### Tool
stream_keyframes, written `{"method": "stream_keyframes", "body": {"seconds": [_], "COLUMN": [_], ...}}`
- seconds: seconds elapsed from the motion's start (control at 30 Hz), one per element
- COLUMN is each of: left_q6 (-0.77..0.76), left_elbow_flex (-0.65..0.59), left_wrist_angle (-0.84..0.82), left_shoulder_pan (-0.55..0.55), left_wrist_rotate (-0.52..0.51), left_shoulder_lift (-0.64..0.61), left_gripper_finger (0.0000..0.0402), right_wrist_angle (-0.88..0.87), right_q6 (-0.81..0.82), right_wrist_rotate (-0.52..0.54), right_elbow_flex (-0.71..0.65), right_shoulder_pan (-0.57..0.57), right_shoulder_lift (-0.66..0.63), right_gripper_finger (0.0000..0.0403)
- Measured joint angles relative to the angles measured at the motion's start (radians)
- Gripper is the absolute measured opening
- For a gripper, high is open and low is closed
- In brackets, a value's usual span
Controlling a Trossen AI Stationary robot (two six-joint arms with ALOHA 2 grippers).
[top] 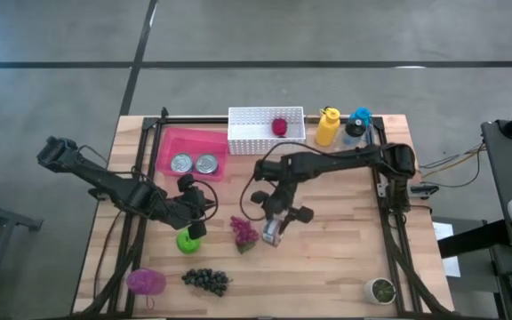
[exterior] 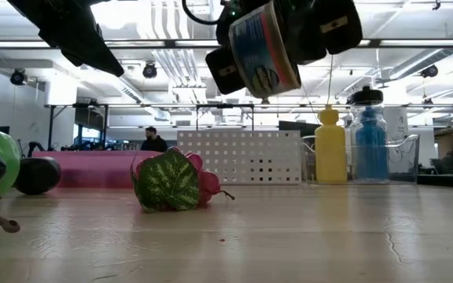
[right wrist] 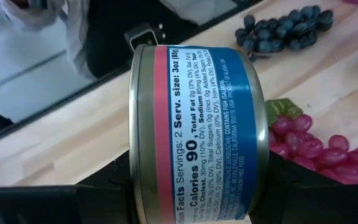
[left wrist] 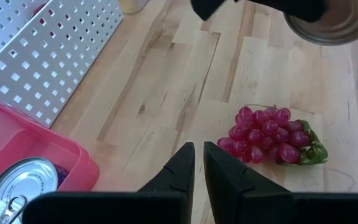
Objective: Pick & Place Food Item
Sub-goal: Put the blue pink tuna can into the pink bin
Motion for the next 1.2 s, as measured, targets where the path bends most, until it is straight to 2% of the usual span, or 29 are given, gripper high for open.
{"method": "stream_keyframes", "body": {"seconds": [0.13,0.33,0.5,0.6,0.93,1.2], "left_q6": [0.000,0.000,0.000,0.000,0.000,0.000], "left_elbow_flex": [0.000,0.000,0.000,0.000,0.000,0.000], "left_wrist_angle": [0.000,0.000,0.000,0.000,0.000,0.000], "left_shoulder_pan": [0.000,0.000,0.000,0.000,0.000,0.000], "left_wrist_rotate": [0.000,0.000,0.000,0.000,0.000,0.000], "left_shoulder_lift": [0.000,0.000,0.000,0.000,0.000,0.000], "left_gripper_finger": [0.0039,0.0039,0.0039,0.0039,0.0039,0.0039], "right_wrist_angle": [0.007,0.006,0.009,0.018,0.221,0.294], "right_q6": [0.019,0.116,0.081,0.113,0.385,0.443], "right_wrist_rotate": [-0.045,-0.059,-0.063,-0.069,-0.082,-0.056], "right_elbow_flex": [0.000,0.000,0.000,0.000,0.000,0.000], "right_shoulder_pan": [-0.022,-0.031,-0.030,-0.030,-0.040,-0.048], "right_shoulder_lift": [0.000,0.000,0.000,0.000,0.000,0.007], "right_gripper_finger": [0.0187,0.0187,0.0187,0.0187,0.0187,0.0183]}}
